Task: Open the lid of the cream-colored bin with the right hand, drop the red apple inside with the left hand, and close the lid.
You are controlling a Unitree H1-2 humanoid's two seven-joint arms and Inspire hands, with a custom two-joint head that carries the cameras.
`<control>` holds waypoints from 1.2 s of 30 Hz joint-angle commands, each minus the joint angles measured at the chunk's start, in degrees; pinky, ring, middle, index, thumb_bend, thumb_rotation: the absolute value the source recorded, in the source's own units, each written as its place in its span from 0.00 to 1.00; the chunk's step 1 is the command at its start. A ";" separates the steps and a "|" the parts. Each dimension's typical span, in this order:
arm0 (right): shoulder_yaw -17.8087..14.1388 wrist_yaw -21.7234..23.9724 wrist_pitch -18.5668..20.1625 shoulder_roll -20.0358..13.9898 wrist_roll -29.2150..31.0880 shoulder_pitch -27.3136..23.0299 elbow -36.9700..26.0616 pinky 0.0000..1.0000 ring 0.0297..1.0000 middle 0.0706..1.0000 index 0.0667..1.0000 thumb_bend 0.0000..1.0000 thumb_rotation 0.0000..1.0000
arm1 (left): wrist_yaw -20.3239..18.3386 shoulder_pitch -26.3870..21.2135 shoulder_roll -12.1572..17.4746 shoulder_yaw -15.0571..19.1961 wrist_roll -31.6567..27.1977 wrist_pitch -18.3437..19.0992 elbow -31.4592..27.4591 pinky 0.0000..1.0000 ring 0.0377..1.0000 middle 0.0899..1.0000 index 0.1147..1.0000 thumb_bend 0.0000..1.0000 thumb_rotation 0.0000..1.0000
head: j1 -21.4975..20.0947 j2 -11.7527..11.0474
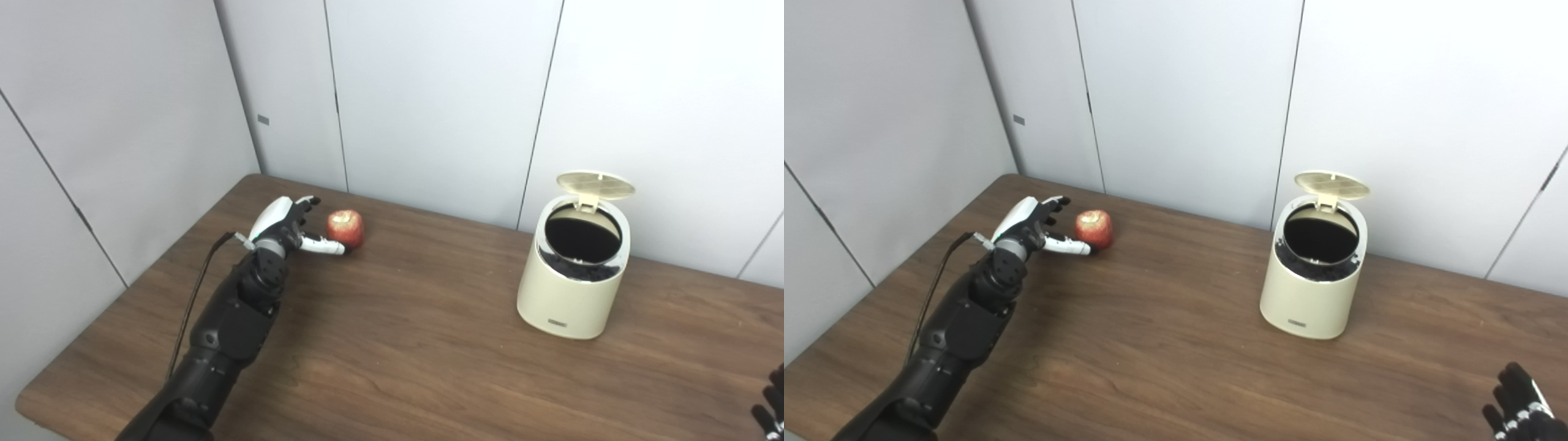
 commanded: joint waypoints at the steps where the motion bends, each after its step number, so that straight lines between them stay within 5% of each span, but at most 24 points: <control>1: -0.18 -0.21 -0.91 0.07 0.34 -0.53 -2.47 0.99 1.00 0.97 0.95 0.54 0.89 | -0.02 -3.88 2.35 -0.41 -0.09 -0.50 -0.35 0.68 0.84 0.94 0.94 0.92 0.25 | -0.21 -0.02; 11: 0.61 -1.31 0.63 0.55 -1.05 0.10 -4.09 1.00 1.00 0.99 0.97 0.46 0.92 | 0.31 -8.51 1.74 -3.40 0.15 0.01 2.45 0.62 0.77 0.87 0.89 0.88 0.17 | -0.87 -0.01; 17: 0.54 -1.72 0.97 1.05 -0.86 -0.14 -4.63 1.00 1.00 0.99 0.97 0.43 0.94 | -1.79 -9.30 2.00 -5.39 0.67 0.66 2.79 0.52 0.64 0.78 0.84 0.87 0.15 | -1.42 0.13; 25: 0.27 -2.33 1.95 1.12 -0.78 -0.37 -5.86 1.00 1.00 0.98 0.98 0.42 0.96 | -3.54 -9.83 3.98 -11.85 7.63 1.02 3.92 0.56 0.61 0.63 0.65 0.87 0.06 | -1.77 0.30; 31: 0.39 -2.15 1.35 0.82 -0.71 -0.37 -5.96 1.00 1.00 0.98 0.95 0.43 0.93 | -8.85 -11.37 5.80 -16.93 13.92 1.17 5.89 0.60 0.67 0.67 0.65 0.86 0.04 | -1.89 0.26; 36: -0.11 -1.95 0.68 0.70 0.21 -0.70 -5.93 1.00 0.99 0.95 0.93 0.43 0.91 | -12.77 -12.29 5.33 -17.39 18.21 1.18 7.51 0.65 0.75 0.77 0.71 0.87 0.07 | -1.89 0.26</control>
